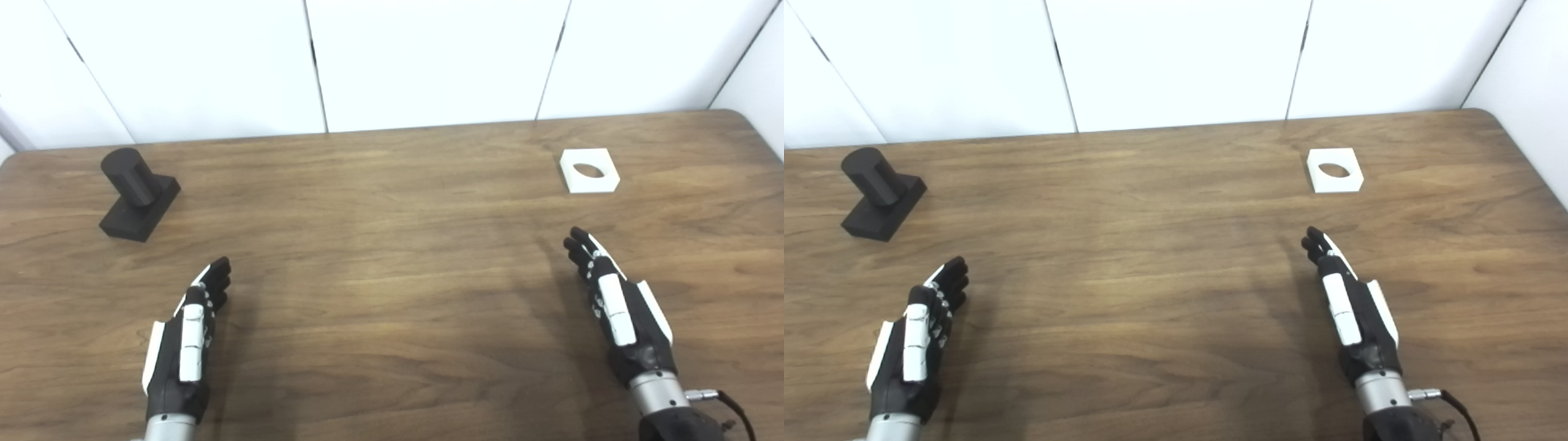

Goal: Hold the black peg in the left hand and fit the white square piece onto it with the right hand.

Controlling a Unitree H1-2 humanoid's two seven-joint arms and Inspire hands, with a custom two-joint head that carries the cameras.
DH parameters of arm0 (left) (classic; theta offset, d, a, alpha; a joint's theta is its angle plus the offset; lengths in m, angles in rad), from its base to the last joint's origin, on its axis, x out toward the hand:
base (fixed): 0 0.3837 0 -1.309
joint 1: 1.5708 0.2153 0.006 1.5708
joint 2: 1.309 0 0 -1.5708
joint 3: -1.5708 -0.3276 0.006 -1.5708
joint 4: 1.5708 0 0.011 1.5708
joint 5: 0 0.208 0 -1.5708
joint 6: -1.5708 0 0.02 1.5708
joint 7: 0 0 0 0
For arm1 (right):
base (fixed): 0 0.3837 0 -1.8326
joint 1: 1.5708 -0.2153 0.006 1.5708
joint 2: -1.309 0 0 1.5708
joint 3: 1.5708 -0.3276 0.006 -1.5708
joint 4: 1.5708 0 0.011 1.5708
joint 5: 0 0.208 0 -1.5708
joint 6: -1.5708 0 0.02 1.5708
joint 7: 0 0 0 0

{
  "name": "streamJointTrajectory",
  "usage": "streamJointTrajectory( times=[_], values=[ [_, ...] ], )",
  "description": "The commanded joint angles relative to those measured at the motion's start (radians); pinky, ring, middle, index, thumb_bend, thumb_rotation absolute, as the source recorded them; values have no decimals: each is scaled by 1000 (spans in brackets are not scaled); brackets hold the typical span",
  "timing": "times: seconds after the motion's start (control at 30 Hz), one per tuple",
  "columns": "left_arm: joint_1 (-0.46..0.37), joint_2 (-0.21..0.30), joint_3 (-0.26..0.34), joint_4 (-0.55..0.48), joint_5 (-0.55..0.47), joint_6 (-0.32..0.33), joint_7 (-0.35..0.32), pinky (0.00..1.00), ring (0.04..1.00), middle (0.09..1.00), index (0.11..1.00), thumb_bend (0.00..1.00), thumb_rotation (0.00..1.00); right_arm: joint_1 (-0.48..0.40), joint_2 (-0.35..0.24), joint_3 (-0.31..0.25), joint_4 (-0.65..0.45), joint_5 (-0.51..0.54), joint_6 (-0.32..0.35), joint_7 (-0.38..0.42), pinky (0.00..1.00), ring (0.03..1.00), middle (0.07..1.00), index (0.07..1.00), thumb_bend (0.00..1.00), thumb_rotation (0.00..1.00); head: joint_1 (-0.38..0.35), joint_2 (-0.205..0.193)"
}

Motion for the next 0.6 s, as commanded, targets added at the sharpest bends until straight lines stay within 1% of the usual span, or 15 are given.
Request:
streamJointTrajectory(
  times=[0.0, 0.23, 0.47, 0.57],
  values=[
    [2, -18, 4, -34, 3, -14, -1, 961, 939, 920, 875, 597, 998, -9, 26, 3, -17, -1, -9, 1, 1000, 953, 918, 921, 559, 1000, 0, 0],
    [1, -20, 3, -33, 5, -8, 1, 962, 941, 922, 876, 602, 1000, -11, 25, 2, -15, 5, -9, 3, 1000, 955, 921, 922, 547, 1000, 1, -1],
    [-1, -20, 3, -33, 2, -9, 0, 949, 935, 916, 871, 602, 995, -11, 26, 4, -21, -6, 2, -1, 1000, 952, 916, 921, 560, 1000, 1, -1],
    [0, -19, 2, -38, 3, -2, 0, 953, 938, 921, 875, 606, 996, -11, 23, 4, -17, -3, -7, 2, 1000, 953, 918, 923, 554, 1000, 1, -1]
  ],
)
